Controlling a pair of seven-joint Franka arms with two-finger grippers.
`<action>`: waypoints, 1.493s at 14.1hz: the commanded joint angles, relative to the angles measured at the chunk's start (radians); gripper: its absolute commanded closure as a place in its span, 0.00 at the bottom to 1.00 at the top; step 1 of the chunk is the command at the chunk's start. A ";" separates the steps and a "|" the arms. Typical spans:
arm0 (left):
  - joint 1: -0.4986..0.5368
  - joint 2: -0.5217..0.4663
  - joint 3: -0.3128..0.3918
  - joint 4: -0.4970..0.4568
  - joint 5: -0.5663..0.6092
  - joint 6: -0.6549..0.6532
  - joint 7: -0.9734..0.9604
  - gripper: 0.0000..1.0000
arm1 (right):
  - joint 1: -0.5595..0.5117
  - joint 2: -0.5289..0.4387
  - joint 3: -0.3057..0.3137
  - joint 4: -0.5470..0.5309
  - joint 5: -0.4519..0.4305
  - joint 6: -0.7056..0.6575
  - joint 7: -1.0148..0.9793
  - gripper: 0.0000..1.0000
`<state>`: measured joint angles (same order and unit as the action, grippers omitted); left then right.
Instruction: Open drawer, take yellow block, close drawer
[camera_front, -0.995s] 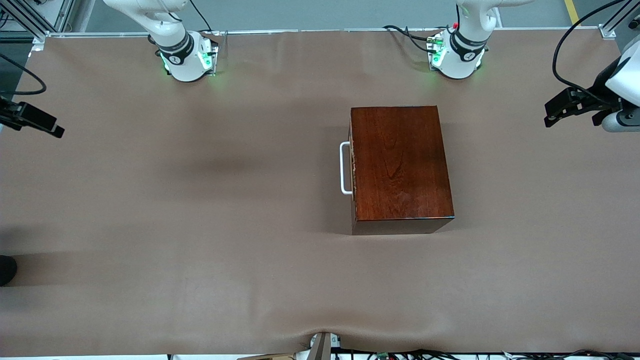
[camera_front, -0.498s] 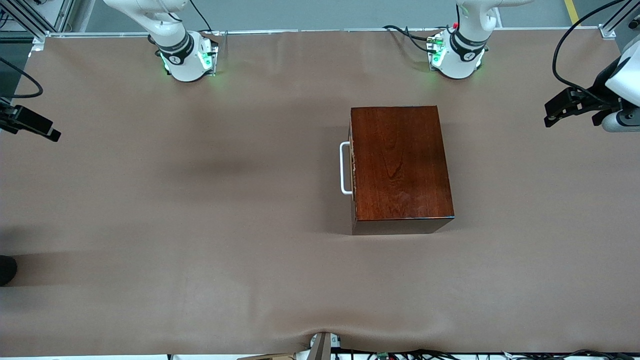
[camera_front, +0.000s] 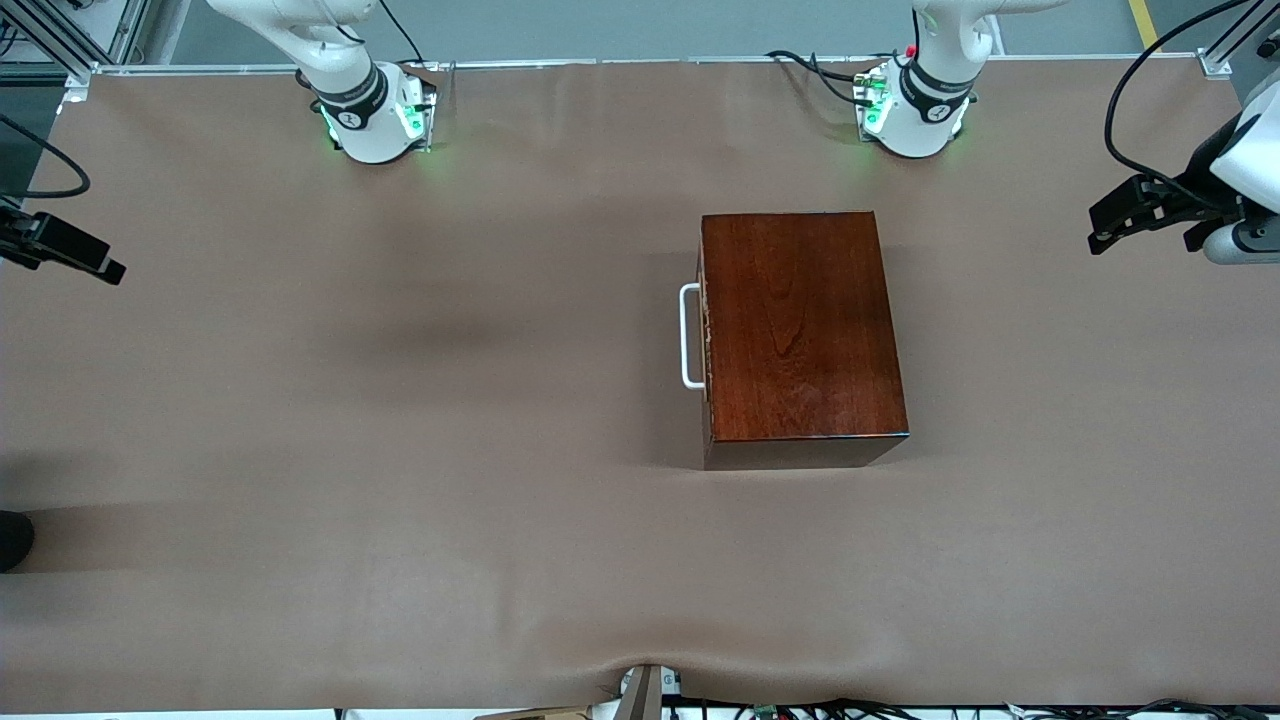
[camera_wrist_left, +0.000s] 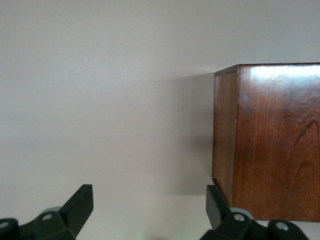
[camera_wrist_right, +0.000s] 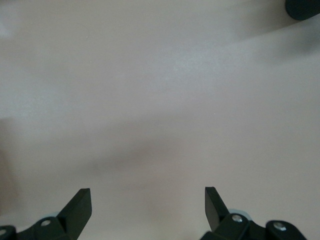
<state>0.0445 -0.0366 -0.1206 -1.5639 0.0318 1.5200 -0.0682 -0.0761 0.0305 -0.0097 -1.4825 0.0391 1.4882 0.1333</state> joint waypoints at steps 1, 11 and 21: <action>-0.003 0.001 -0.011 0.016 -0.012 -0.024 0.001 0.00 | -0.007 0.003 0.007 0.011 0.010 0.000 0.008 0.00; -0.217 0.246 -0.206 0.280 -0.001 -0.035 -0.434 0.00 | 0.005 0.017 0.011 0.013 0.021 0.004 0.008 0.00; -0.670 0.529 -0.096 0.409 0.166 0.155 -0.742 0.00 | 0.012 0.020 0.011 0.015 0.021 0.004 0.008 0.00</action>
<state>-0.5304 0.4238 -0.2774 -1.2391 0.1507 1.6717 -0.7818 -0.0673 0.0445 0.0021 -1.4824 0.0516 1.4937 0.1333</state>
